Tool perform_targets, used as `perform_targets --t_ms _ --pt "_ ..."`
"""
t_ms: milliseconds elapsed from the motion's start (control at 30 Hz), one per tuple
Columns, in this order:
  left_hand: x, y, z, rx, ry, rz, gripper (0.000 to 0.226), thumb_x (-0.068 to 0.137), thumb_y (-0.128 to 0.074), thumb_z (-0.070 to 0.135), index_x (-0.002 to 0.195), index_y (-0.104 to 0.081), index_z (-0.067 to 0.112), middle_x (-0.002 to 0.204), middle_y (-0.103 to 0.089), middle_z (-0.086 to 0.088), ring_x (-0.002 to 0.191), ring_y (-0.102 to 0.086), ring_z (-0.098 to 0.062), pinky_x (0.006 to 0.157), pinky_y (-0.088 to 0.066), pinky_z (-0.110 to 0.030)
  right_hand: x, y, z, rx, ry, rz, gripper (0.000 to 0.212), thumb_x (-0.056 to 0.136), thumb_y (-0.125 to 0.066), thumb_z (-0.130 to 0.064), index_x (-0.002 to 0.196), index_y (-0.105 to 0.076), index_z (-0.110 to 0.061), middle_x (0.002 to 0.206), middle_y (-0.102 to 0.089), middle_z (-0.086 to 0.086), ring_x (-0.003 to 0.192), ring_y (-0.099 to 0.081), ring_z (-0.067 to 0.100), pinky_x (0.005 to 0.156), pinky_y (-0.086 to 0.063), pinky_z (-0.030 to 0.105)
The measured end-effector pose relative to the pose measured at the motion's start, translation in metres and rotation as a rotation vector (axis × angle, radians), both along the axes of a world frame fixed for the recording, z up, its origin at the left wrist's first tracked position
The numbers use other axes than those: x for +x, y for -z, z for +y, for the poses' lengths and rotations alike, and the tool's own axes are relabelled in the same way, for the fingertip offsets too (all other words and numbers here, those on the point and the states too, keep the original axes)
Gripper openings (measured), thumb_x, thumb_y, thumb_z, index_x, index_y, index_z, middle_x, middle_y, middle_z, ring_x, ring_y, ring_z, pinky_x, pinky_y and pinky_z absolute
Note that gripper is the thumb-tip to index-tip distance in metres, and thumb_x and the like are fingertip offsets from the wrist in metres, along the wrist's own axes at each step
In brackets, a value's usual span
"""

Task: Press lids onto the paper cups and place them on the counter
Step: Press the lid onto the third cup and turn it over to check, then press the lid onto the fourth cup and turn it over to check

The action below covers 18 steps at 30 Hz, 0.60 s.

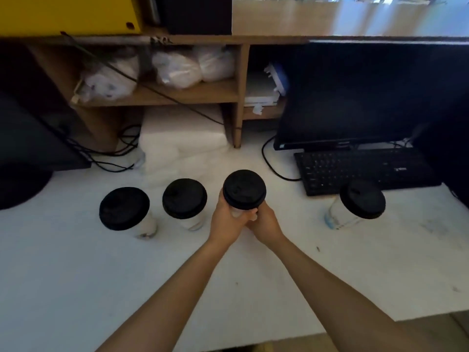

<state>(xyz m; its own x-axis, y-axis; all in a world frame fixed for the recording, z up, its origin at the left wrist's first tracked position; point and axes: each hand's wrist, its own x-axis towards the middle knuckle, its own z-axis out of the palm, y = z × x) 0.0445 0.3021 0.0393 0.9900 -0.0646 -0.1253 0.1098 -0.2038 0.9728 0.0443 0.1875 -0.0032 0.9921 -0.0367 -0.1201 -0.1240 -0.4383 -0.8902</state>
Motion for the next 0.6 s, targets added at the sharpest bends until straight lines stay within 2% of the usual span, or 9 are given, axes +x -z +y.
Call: perform_targets --t_ms 100,167,233,333,400,467,533,600 --pt "0.003 0.016 0.005 -0.021 -0.008 0.013 0.081 0.074 -0.078 0.012 0.141 -0.033 0.016 0.135 -0.048 0.005 0.125 -0.045 -0.01 0.102 -0.037 -0.024 0.0 0.005 0.002 -0.017 -0.066 -0.008 0.049 0.09 -0.06 -0.01 0.136 -0.043 -0.009 0.127 -0.057 0.011 0.107 -0.057 0.014 0.077 -0.051 0.013" --pt "0.005 0.023 0.008 -0.019 -0.015 0.005 0.079 0.075 -0.077 0.015 0.14 -0.033 0.018 0.132 -0.047 0.009 0.125 -0.045 -0.009 0.104 -0.037 -0.025 0.003 0.008 0.003 -0.088 -0.077 -0.085 0.042 0.094 -0.054 -0.018 0.135 -0.044 -0.017 0.127 -0.056 0.006 0.109 -0.058 0.014 0.081 -0.055 0.024" --pt "0.006 0.025 0.01 -0.018 -0.022 0.001 0.077 0.077 -0.075 0.019 0.141 -0.033 0.02 0.13 -0.047 0.012 0.124 -0.044 -0.006 0.104 -0.036 -0.023 0.001 0.01 0.002 -0.055 -0.104 -0.066 0.044 0.089 -0.061 -0.02 0.13 -0.044 -0.025 0.123 -0.057 0.0 0.11 -0.059 0.014 0.088 -0.056 0.034" --pt "0.004 0.022 0.01 -0.018 -0.029 -0.001 0.074 0.078 -0.074 0.023 0.141 -0.034 0.021 0.129 -0.049 0.013 0.122 -0.046 -0.004 0.101 -0.038 -0.02 -0.001 0.006 0.004 0.027 -0.085 -0.05 0.054 0.076 -0.067 -0.042 0.125 -0.045 -0.032 0.129 -0.057 0.004 0.116 -0.058 0.018 0.091 -0.054 0.039" --pt "-0.002 0.019 0.008 0.006 -0.048 0.038 0.068 0.08 -0.071 0.029 0.139 -0.037 0.02 0.127 -0.051 0.011 0.117 -0.049 -0.004 0.095 -0.041 -0.019 0.0 0.003 0.004 0.058 -0.071 -0.005 0.045 0.085 -0.065 -0.026 0.126 -0.045 -0.027 0.125 -0.057 0.003 0.108 -0.06 0.013 0.085 -0.055 0.028" --pt "-0.012 0.019 0.006 0.092 -0.096 0.166 0.056 0.086 -0.063 0.032 0.135 -0.041 0.015 0.127 -0.053 0.005 0.113 -0.052 -0.01 0.09 -0.042 -0.024 -0.004 0.001 0.0 0.095 -0.044 0.072 0.047 0.087 -0.063 -0.01 0.129 -0.044 -0.016 0.123 -0.057 0.005 0.107 -0.059 0.016 0.083 -0.046 0.017" --pt "-0.027 0.018 0.001 0.168 -0.136 0.342 0.04 0.091 -0.053 0.03 0.127 -0.049 0.013 0.124 -0.057 -0.004 0.106 -0.057 -0.019 0.091 -0.048 -0.034 -0.021 0.005 -0.013 0.029 -0.018 0.069 0.057 0.084 -0.067 -0.009 0.135 -0.041 -0.009 0.129 -0.054 0.006 0.114 -0.054 0.018 0.092 -0.039 0.017" --pt "-0.042 0.012 -0.013 0.088 -0.091 0.453 0.021 0.093 -0.051 0.024 0.111 -0.057 0.015 0.115 -0.061 -0.008 0.095 -0.059 -0.019 0.087 -0.053 -0.039 -0.047 0.01 -0.034 0.014 0.026 0.09 0.056 0.084 -0.069 -0.014 0.133 -0.043 -0.009 0.127 -0.053 0.003 0.112 -0.052 0.013 0.099 -0.041 0.023"
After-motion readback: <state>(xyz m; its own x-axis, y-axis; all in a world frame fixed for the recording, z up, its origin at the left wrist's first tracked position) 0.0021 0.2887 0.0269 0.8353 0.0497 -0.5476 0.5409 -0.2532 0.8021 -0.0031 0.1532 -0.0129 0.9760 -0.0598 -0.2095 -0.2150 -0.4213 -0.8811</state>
